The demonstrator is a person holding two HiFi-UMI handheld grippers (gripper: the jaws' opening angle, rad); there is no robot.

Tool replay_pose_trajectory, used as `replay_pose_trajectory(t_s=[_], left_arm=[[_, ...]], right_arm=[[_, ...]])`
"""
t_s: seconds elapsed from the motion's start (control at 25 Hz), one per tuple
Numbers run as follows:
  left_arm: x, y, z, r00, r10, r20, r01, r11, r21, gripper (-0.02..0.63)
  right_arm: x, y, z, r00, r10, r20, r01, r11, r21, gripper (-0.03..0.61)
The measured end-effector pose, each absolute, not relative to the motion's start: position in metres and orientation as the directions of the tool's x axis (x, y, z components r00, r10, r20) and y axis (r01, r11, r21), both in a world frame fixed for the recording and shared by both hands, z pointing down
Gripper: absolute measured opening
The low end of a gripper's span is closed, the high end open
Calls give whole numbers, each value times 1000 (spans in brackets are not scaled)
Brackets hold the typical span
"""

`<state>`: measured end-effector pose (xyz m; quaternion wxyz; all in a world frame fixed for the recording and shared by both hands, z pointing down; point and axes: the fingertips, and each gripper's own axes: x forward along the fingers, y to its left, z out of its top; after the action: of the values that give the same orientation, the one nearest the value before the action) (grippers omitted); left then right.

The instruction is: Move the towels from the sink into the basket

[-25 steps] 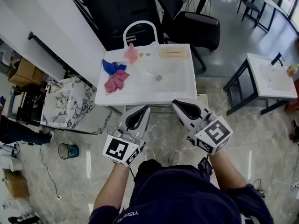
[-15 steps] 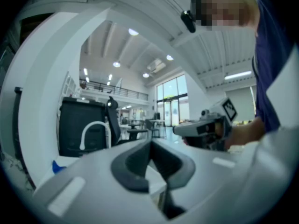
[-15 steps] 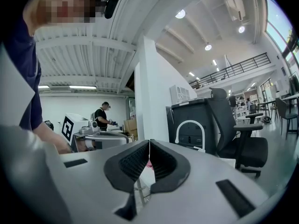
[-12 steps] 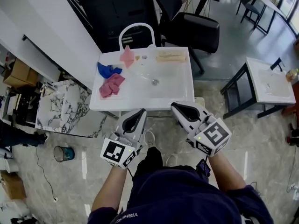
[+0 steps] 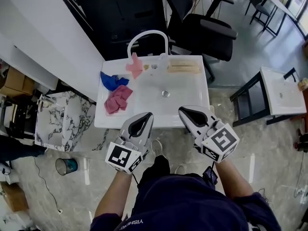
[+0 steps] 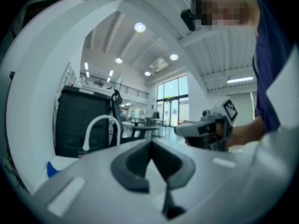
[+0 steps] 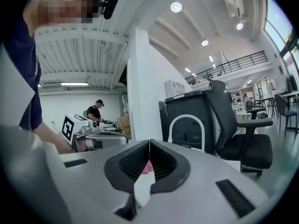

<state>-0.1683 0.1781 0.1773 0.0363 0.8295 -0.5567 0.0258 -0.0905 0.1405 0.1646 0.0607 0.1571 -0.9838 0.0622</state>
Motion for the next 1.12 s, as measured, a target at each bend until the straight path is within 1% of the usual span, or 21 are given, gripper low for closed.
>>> replay_pose_trajectory(t_s=[0.6, 0.8, 1.12], left_arm=[[-300, 100, 213, 377, -916, 135, -926, -368, 87, 3], [-327, 83, 223, 374, -916, 148, -927, -362, 104, 3], [-349, 60, 237, 363, -915, 176, -930, -347, 119, 3]], right_arm=[[-217, 52, 199, -914, -348, 206, -377, 919, -118, 6], [-241, 34, 213, -903, -367, 222, -400, 907, -128, 6], [-273, 4, 231, -899, -369, 234, -405, 905, -131, 6]])
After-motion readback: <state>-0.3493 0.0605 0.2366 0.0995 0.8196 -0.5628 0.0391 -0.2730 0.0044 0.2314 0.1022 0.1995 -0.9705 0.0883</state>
